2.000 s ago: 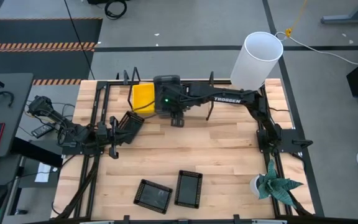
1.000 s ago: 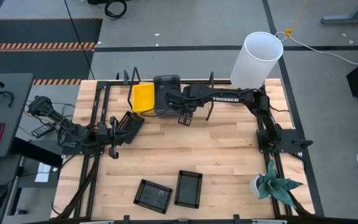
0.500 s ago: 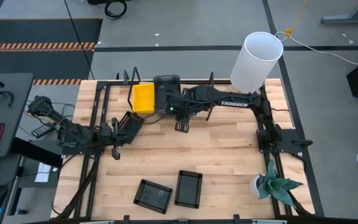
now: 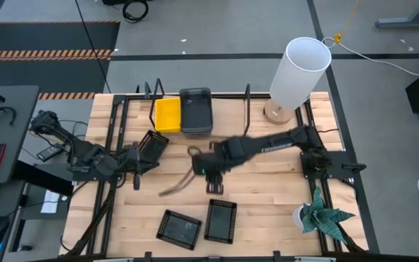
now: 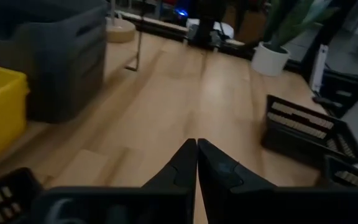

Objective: Stack baskets on shelf by color
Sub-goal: Stack the bottom left black bin on the bottom right black bin

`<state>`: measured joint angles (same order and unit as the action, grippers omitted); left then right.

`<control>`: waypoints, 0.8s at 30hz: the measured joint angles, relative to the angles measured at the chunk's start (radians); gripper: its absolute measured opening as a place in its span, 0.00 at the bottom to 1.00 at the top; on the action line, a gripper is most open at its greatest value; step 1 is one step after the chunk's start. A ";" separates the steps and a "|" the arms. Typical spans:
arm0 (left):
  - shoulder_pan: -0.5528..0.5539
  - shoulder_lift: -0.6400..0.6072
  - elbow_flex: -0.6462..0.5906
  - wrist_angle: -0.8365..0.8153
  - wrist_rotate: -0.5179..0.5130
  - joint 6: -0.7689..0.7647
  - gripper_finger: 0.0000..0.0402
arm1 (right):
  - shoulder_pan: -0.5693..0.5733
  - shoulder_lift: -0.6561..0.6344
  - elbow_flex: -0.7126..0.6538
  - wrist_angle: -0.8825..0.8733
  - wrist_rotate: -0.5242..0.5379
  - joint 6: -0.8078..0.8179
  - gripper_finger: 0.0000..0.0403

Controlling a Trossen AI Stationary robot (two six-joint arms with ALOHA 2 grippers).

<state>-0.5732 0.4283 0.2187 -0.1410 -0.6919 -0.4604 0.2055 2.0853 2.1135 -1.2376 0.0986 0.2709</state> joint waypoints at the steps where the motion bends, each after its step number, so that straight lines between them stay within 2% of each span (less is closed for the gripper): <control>1: 0.000 0.013 0.004 0.005 0.013 0.000 0.05 | 0.021 0.000 -0.026 0.025 -0.008 0.006 0.41; 4: 0.000 0.054 0.008 0.025 0.085 -0.001 0.05 | 0.078 0.000 -0.099 0.100 -0.044 0.014 0.41; 7: 0.000 0.114 0.010 0.093 0.201 0.001 0.07 | 0.123 0.002 -0.138 0.125 -0.055 0.061 0.41; 9: -0.001 0.164 0.011 0.147 0.243 0.001 0.09 | 0.147 0.000 -0.161 0.125 -0.054 0.098 0.41; 18: 0.000 0.315 0.011 0.326 0.268 0.024 0.22 | 0.230 0.002 -0.287 0.149 -0.070 0.126 0.41; 24: -0.005 0.409 0.063 0.316 0.348 -0.079 0.29 | 0.243 0.001 -0.358 0.155 -0.074 0.144 0.41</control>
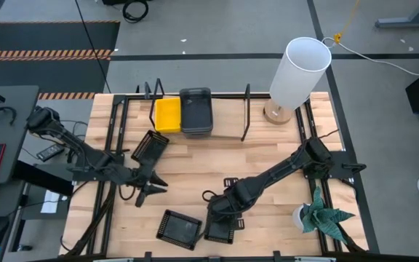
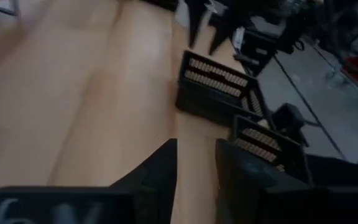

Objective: Stack baskets on shelf by color
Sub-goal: Stack the bottom left black bin on the bottom right black bin

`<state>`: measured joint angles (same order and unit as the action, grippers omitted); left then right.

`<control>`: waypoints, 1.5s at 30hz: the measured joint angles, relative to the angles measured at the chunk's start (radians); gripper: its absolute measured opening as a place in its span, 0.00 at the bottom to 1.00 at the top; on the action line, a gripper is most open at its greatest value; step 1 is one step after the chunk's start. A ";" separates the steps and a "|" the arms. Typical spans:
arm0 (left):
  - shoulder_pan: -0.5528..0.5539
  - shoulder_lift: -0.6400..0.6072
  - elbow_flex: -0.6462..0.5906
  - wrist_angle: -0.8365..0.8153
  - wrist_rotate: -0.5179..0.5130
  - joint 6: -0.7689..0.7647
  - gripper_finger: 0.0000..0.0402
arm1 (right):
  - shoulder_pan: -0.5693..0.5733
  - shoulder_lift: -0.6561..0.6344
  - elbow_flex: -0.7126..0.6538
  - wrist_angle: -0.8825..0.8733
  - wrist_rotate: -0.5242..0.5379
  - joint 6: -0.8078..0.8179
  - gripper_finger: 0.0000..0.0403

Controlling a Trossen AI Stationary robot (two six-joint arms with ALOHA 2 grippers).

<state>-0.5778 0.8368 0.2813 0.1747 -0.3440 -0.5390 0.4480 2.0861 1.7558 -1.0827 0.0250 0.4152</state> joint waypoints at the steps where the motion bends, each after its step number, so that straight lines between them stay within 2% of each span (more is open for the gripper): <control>1: -0.002 0.025 0.025 -0.014 0.016 -0.002 0.30 | 0.000 0.000 -0.007 -0.002 0.000 0.003 0.41; 11: -0.056 0.328 0.375 -0.327 0.036 -0.002 0.37 | 0.013 -0.003 -0.015 -0.042 0.010 -0.025 0.39; 14: -0.057 0.420 0.454 -0.366 0.040 -0.002 0.39 | 0.016 -0.007 -0.015 -0.074 0.024 -0.028 0.37; 18: -0.053 0.538 0.546 -0.400 0.116 -0.001 0.39 | 0.022 -0.024 -0.015 -0.120 0.073 -0.010 0.35; 23: -0.051 0.672 0.675 -0.491 0.159 0.009 0.42 | 0.030 -0.053 -0.015 -0.135 0.095 0.010 0.33; 30: -0.035 0.830 0.838 -0.634 0.166 0.062 0.47 | 0.055 -0.111 -0.015 -0.150 0.153 0.047 0.33; 35: -0.010 0.919 0.903 -0.696 0.172 0.103 0.47 | 0.084 -0.148 -0.015 -0.156 0.180 0.077 0.33; 40: 0.017 0.980 0.915 -0.697 0.280 0.126 0.45 | 0.115 -0.173 -0.015 -0.162 0.221 0.109 0.33; 45: 0.028 1.011 0.916 -0.690 0.284 0.166 0.39 | 0.135 -0.177 -0.014 -0.170 0.244 0.122 0.33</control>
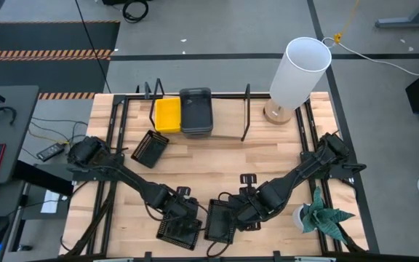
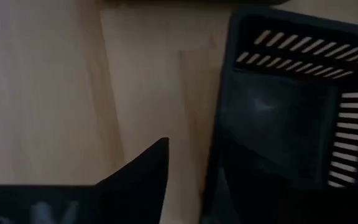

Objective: Stack baskets on shelf by color
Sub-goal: Stack the bottom left black bin on the bottom right black bin

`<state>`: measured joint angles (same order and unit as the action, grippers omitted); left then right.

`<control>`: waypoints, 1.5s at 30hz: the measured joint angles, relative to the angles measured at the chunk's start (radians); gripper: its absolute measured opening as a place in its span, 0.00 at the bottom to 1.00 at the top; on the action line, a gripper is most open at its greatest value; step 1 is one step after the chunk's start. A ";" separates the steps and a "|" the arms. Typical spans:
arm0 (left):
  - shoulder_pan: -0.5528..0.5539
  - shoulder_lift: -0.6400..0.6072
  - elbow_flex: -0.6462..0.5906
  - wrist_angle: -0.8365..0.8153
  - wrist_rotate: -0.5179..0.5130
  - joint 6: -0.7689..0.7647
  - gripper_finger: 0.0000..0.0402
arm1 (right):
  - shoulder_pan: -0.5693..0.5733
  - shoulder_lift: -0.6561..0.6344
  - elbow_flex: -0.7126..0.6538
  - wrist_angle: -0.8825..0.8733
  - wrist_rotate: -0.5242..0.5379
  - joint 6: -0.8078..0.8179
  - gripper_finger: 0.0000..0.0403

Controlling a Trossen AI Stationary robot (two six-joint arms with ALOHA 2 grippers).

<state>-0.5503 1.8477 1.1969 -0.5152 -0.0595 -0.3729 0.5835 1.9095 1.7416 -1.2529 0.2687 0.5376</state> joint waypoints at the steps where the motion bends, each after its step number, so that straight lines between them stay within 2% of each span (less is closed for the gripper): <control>1: 0.000 0.001 0.000 0.002 -0.008 0.015 0.36 | 0.002 0.000 0.000 -0.002 0.000 0.007 0.33; 4: 0.000 0.000 0.000 0.011 -0.022 0.050 0.26 | 0.006 0.000 -0.003 -0.002 0.000 0.023 0.33; 8: 0.000 0.000 0.012 0.014 -0.025 0.131 0.06 | 0.012 0.000 -0.005 -0.010 0.000 0.041 0.33; 9: 0.000 0.000 0.019 0.015 -0.026 0.154 0.04 | 0.016 0.000 -0.005 -0.010 -0.002 0.047 0.33; 15: -0.003 0.000 0.125 -0.118 -0.049 0.393 0.04 | 0.049 -0.001 -0.005 -0.045 -0.008 0.101 0.33; 21: -0.004 0.000 0.280 -0.278 -0.196 0.661 0.03 | 0.093 -0.006 -0.006 -0.072 -0.007 0.182 0.33; 28: -0.011 0.000 0.393 -0.242 -0.310 1.004 0.03 | 0.147 -0.006 -0.006 -0.103 0.025 0.268 0.33; 33: -0.027 0.000 0.405 -0.102 -0.372 1.222 0.03 | 0.177 -0.006 -0.006 -0.110 0.075 0.298 0.33; 37: -0.033 -0.002 0.385 0.054 -0.330 1.350 0.03 | 0.189 -0.006 -0.006 -0.112 0.082 0.301 0.33; 41: -0.027 -0.002 0.350 0.147 -0.227 1.451 0.03 | 0.195 -0.006 -0.006 -0.112 0.086 0.303 0.33; 45: -0.016 -0.001 0.295 0.222 -0.117 1.618 0.03 | 0.204 -0.006 -0.006 -0.110 0.113 0.315 0.33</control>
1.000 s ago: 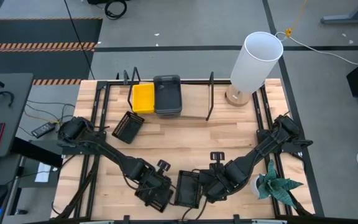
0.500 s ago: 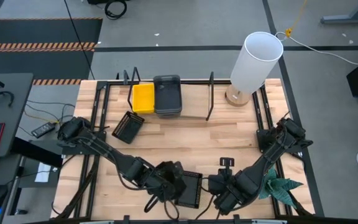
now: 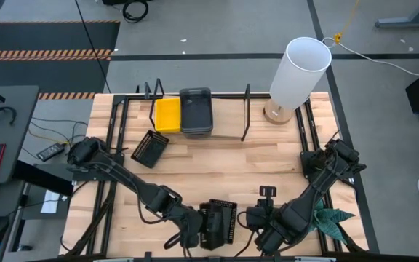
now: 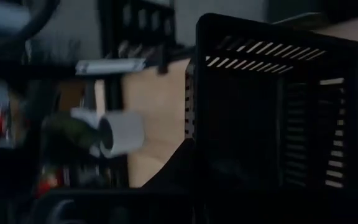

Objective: Stack baskets on shelf by color
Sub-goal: Stack the bottom left black bin on the bottom right black bin, then stack the top black bin on the black bins

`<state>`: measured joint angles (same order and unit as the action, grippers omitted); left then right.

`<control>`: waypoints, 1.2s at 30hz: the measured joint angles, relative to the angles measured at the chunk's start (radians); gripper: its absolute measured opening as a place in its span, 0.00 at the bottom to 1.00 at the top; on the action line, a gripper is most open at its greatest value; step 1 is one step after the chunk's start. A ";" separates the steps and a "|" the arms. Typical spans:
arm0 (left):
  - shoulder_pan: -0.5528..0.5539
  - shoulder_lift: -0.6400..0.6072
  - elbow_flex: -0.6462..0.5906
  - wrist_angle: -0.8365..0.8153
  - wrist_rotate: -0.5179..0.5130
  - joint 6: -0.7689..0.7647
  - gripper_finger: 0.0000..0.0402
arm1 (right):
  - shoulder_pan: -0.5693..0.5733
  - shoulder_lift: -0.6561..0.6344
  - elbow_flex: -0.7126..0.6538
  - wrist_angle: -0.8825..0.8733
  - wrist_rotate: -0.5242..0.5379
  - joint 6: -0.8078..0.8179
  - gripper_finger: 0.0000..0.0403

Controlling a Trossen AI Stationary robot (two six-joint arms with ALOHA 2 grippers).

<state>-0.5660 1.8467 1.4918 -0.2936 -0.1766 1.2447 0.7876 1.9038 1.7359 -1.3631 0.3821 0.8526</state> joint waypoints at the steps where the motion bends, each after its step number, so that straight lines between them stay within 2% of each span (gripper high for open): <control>1: 0.003 0.001 -0.005 0.005 0.023 0.038 0.03 | 0.002 0.000 0.000 0.000 0.007 0.003 0.33; 4: 0.027 0.005 -0.016 0.016 0.078 0.099 0.03 | 0.005 0.000 0.000 0.003 0.023 0.011 0.33; 16: 0.074 0.048 -0.019 -0.030 0.153 0.082 0.04 | 0.004 0.000 0.000 0.032 0.028 0.012 0.33; 29: 0.075 0.046 -0.018 -0.015 0.157 0.062 0.32 | -0.005 0.000 0.000 0.039 0.028 0.004 0.33; 33: 0.081 0.041 -0.018 -0.010 0.156 -0.043 0.37 | -0.006 0.000 0.000 0.042 0.028 0.004 0.33; 36: 0.082 0.020 -0.018 -0.072 0.153 -0.178 0.38 | -0.006 0.000 0.000 0.045 0.028 0.004 0.33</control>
<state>-0.4839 1.8666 1.4739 -0.3658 -0.0237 1.0670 0.7815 1.9038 1.7355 -1.3178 0.4099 0.8565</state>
